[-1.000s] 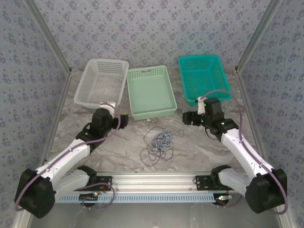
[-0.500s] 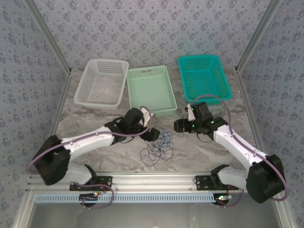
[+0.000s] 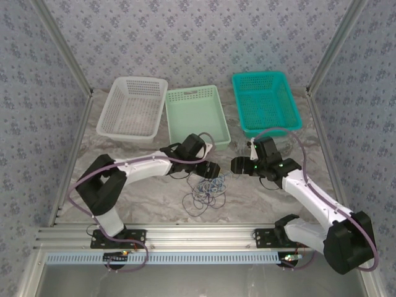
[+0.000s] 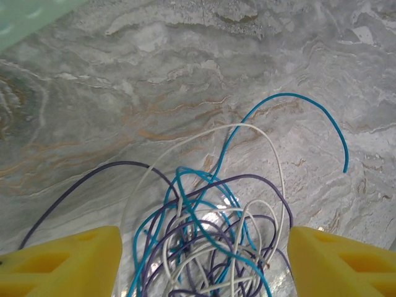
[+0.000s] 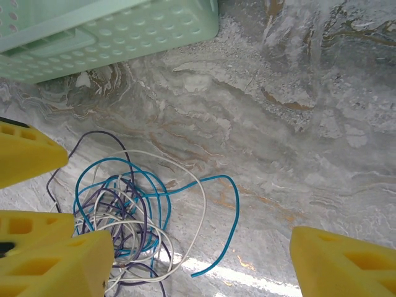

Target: Untangle the cables

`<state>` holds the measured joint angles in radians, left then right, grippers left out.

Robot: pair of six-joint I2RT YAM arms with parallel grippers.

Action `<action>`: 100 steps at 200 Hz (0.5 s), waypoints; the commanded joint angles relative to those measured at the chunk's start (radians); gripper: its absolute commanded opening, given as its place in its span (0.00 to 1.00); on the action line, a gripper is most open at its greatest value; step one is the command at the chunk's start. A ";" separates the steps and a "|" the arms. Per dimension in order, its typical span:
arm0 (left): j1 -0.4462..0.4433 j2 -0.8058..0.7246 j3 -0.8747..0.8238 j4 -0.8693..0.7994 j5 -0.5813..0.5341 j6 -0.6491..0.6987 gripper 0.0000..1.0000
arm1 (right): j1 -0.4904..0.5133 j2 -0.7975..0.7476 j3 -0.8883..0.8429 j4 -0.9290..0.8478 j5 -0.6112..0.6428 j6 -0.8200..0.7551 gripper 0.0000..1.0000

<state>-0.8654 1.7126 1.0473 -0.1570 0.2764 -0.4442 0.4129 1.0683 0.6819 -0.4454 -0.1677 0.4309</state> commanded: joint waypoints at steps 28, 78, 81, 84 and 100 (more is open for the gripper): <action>-0.010 0.084 0.091 -0.065 0.024 -0.018 0.58 | -0.010 -0.043 -0.039 -0.012 0.031 0.026 0.78; -0.009 0.093 0.112 -0.077 0.016 0.004 0.25 | -0.016 -0.072 -0.052 -0.014 0.048 0.026 0.80; -0.009 0.093 0.115 -0.078 0.017 0.005 0.23 | -0.016 -0.072 -0.053 -0.014 0.048 0.025 0.80; -0.009 0.094 0.116 -0.080 0.016 0.007 0.20 | -0.017 -0.071 -0.055 -0.012 0.048 0.025 0.80; -0.010 0.088 0.123 -0.087 0.016 0.015 0.03 | -0.016 -0.071 -0.058 -0.009 0.055 0.020 0.81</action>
<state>-0.8711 1.8038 1.1225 -0.2161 0.2810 -0.4488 0.4015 1.0096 0.6380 -0.4450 -0.1398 0.4412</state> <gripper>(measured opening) 0.135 0.802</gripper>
